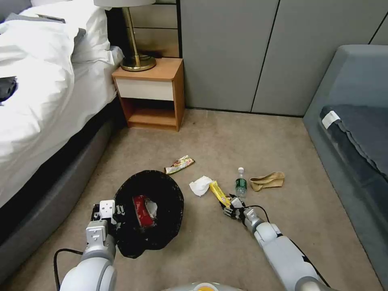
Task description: Pick up the trash bin, then pick up the garbage from the floor and place it into the trash bin.
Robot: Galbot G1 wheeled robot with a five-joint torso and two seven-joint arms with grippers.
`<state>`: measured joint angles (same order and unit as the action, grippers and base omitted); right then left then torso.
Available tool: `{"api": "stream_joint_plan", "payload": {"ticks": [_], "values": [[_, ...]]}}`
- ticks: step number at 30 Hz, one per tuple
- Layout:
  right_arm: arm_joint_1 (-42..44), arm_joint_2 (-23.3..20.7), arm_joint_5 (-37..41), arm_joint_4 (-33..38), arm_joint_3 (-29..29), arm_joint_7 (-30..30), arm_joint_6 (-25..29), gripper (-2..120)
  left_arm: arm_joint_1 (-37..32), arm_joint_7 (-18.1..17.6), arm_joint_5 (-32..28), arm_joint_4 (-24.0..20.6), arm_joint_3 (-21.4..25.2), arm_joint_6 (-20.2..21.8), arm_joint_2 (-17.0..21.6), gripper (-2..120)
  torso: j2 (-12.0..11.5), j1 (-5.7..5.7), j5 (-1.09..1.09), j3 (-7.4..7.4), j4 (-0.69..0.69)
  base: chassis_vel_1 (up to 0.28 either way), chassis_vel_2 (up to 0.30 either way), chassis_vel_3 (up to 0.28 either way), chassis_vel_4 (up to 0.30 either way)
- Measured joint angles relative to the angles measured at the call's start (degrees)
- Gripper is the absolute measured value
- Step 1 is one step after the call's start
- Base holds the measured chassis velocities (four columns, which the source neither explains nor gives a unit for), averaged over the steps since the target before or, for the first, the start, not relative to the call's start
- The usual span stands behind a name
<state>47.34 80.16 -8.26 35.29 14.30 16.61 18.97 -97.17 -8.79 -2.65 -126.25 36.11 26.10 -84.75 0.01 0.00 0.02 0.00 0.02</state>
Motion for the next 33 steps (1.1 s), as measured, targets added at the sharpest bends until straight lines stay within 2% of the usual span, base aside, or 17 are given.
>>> {"api": "stream_joint_plan", "payload": {"ticks": [2, 3, 6, 7, 10, 12, 13, 21, 23, 24, 26, 27, 29, 30, 31, 33], "values": [[0.3, -0.1, 0.4, 0.6, -0.2, -0.1, -0.2, 39, 0.1, 0.0, 0.0, 0.0, 0.0, 0.0, 0.0, 1, 0.0, 0.01, 0.01, 0.0, 0.0, 0.0, 0.0, 0.0, 0.0], [0.3, -0.1, 0.4, 0.6, -0.2, -0.1, -0.2, 39, 0.1, 0.0, 0.0, 0.0, 0.0, 0.0, 0.0, 1, 0.0, 0.01, 0.01, 0.0, 0.0, 0.0, 0.0, 0.0, 0.0], [0.6, -0.4, 1.3, 1.4, -0.6, -0.5, -0.7, 24, 0.2, 0.0, 0.0, 0.0, 0.0, 0.0, 0.0, 1, 0.0, 0.01, -0.03, 0.01, -0.03, 0.0, 0.0, 0.0, 0.0], [0.6, -0.4, 1.3, 1.4, -0.6, -0.5, -0.7, 24, 0.2, 0.0, 0.0, 0.0, 0.0, 0.0, 0.0, 1, 0.0, 0.01, -0.03, 0.01, -0.03, 0.0, 0.0, 0.0, 0.0], [1.1, -0.7, 2.1, 2.4, -1.0, -0.8, -1.0, 10, 0.2, 0.0, 0.0, 0.0, 0.0, 0.0, 0.0, 1, 0.0, 0.0, -0.04, 0.01, -0.04, 0.0, 0.0, 0.0, 0.0], [1.2, -0.7, 2.3, 2.6, -1.1, -0.8, -1.1, 8, 0.2, 0.0, 0.0, 0.0, 0.0, 0.0, 0.0, 1, 0.0, 0.01, -0.02, 0.01, -0.03, 0.0, 0.0, 0.0, 0.0], [1.3, -0.8, 2.6, 3.0, -1.2, -0.9, -1.1, 1, 0.2, 0.0, 0.0, 0.0, 0.0, 0.0, 0.0, 1, 0.0, 0.01, -0.03, 0.01, -0.03, 0.0, 0.0, 0.0, 0.0], [2.7, -1.6, 5.3, 7.2, -2.3, -1.6, -1.6, 0, 0.2, 0.0, -0.1, -0.2, 0.0, 0.0, 0.0, 1, 0.0, 0.01, -0.02, 0.0, -0.03, 0.0, 0.0, 0.0, 0.0], [4.5, -2.6, 8.5, 12.6, -3.0, -2.2, -2.1, 0, 0.2, 0.0, -0.1, -0.2, 0.1, -0.1, 0.1, 1, 0.0, 0.01, -0.01, 0.0, -0.03, 0.0, 0.0, 0.0, 0.0], [4.5, -2.6, 8.5, 12.6, -3.0, -2.2, -2.1, 0, 0.2, 0.0, -0.1, -0.2, 0.1, -0.1, 0.1, 1, 0.0, 0.01, -0.01, 0.0, -0.03, 0.0, 0.0, 0.0, 0.0], [6.6, -3.8, 11.3, 19.0, -3.9, -2.7, -3.1, 0, 0.3, 0.0, -0.2, -0.2, 0.1, -0.1, 0.2, 1, 0.0, 0.0, -0.02, 0.0, -0.02, 0.0, 0.0, 0.0, 0.0], [6.6, -3.8, 11.3, 19.0, -3.9, -2.7, -3.1, 0, 0.3, 0.0, -0.2, -0.2, 0.1, -0.1, 0.2, 1, 0.0, 0.0, -0.02, 0.0, -0.02, 0.0, 0.0, 0.0, 0.0], [8.8, -5.0, 13.9, 25.9, -4.9, -2.7, -4.1, 0, 0.5, 0.0, -0.2, 0.0, 0.0, -0.1, 0.3, 1, 0.0, 0.01, -0.01, 0.01, -0.03, 0.0, 0.0, 0.0, 0.0], [8.8, -5.0, 13.9, 25.9, -4.9, -2.7, -4.1, 0, 0.5, 0.0, -0.2, 0.0, 0.0, -0.1, 0.3, 1, 0.0, 0.01, -0.01, 0.01, -0.03, 0.0, 0.0, 0.0, 0.0], [9.9, -5.7, 15.0, 29.9, -5.3, -2.7, -4.5, 0, 0.6, 0.0, -0.2, 0.1, -0.1, -0.1, 0.3, 1, 0.0, 0.01, -0.01, 0.01, -0.03, 0.0, 0.0, 0.0, 0.0], [13.1, -7.9, 17.6, 44.3, -6.7, -2.7, -5.4, 0, 0.8, 0.0, -0.1, 0.3, -0.5, -0.1, 0.4, 1, 0.0, 0.0, -0.02, 0.0, -0.02, 0.0, 0.0, 0.0, 0.0]]}}
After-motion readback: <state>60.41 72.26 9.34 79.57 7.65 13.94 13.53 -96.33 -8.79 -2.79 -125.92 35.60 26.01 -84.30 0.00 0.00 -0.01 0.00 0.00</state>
